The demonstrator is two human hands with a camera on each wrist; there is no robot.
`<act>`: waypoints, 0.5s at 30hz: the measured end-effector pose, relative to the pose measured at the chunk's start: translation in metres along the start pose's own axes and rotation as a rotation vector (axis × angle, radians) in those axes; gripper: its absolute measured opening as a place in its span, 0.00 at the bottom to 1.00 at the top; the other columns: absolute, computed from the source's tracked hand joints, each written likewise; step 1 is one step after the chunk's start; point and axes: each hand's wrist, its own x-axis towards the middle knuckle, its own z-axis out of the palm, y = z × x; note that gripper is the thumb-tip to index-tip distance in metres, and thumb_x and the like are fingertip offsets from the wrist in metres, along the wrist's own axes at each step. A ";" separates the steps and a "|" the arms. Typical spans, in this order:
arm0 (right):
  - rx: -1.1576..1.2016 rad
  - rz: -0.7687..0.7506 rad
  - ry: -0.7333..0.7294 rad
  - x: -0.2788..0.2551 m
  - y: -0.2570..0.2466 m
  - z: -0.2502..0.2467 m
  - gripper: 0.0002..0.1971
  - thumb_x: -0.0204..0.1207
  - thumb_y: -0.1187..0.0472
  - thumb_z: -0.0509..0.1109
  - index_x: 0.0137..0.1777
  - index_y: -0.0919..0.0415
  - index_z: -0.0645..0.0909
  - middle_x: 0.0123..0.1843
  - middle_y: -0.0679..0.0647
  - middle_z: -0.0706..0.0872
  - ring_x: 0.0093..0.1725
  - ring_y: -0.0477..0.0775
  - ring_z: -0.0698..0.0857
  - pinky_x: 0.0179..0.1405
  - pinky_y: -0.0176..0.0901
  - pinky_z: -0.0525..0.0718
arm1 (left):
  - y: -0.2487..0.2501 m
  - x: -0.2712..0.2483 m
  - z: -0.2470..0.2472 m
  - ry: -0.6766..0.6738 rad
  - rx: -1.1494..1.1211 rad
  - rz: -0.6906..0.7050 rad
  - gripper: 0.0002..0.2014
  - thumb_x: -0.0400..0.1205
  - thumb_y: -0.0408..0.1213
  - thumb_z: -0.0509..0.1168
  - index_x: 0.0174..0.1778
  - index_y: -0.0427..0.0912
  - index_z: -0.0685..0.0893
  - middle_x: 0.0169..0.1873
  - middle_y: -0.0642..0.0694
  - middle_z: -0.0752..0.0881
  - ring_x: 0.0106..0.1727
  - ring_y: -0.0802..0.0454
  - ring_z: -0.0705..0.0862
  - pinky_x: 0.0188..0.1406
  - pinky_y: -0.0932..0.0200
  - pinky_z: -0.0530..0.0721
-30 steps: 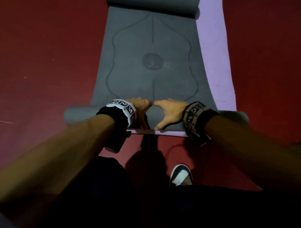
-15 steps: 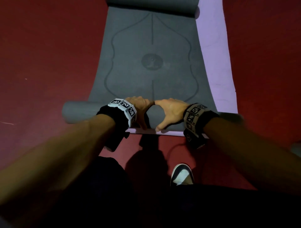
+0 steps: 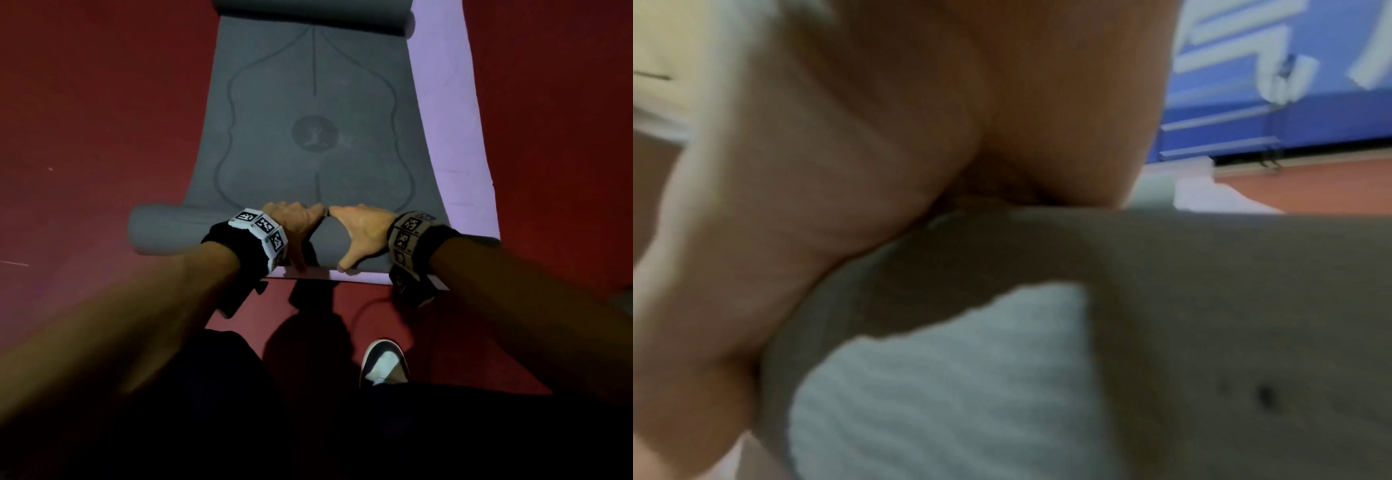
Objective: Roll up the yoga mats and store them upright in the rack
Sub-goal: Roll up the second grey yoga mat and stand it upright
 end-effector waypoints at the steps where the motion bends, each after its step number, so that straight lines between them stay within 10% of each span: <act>1: 0.002 -0.010 -0.013 0.001 -0.001 -0.002 0.42 0.54 0.42 0.87 0.66 0.53 0.73 0.54 0.49 0.86 0.51 0.54 0.84 0.52 0.49 0.85 | 0.001 0.000 -0.002 -0.012 -0.017 -0.015 0.44 0.58 0.54 0.86 0.65 0.51 0.69 0.55 0.46 0.85 0.55 0.40 0.86 0.43 0.53 0.76; 10: -0.154 0.021 0.096 -0.010 -0.012 0.017 0.45 0.53 0.29 0.81 0.62 0.50 0.65 0.49 0.51 0.82 0.51 0.64 0.84 0.44 0.52 0.75 | 0.000 0.005 0.001 -0.195 -0.285 -0.064 0.50 0.50 0.49 0.88 0.69 0.44 0.78 0.58 0.44 0.87 0.59 0.43 0.87 0.60 0.45 0.86; 15: -0.025 0.021 0.036 -0.004 -0.007 -0.003 0.44 0.52 0.34 0.84 0.68 0.46 0.75 0.52 0.44 0.84 0.53 0.55 0.85 0.54 0.50 0.85 | 0.006 -0.003 -0.002 -0.027 -0.047 -0.019 0.48 0.59 0.57 0.84 0.71 0.52 0.66 0.56 0.45 0.84 0.55 0.40 0.86 0.43 0.52 0.76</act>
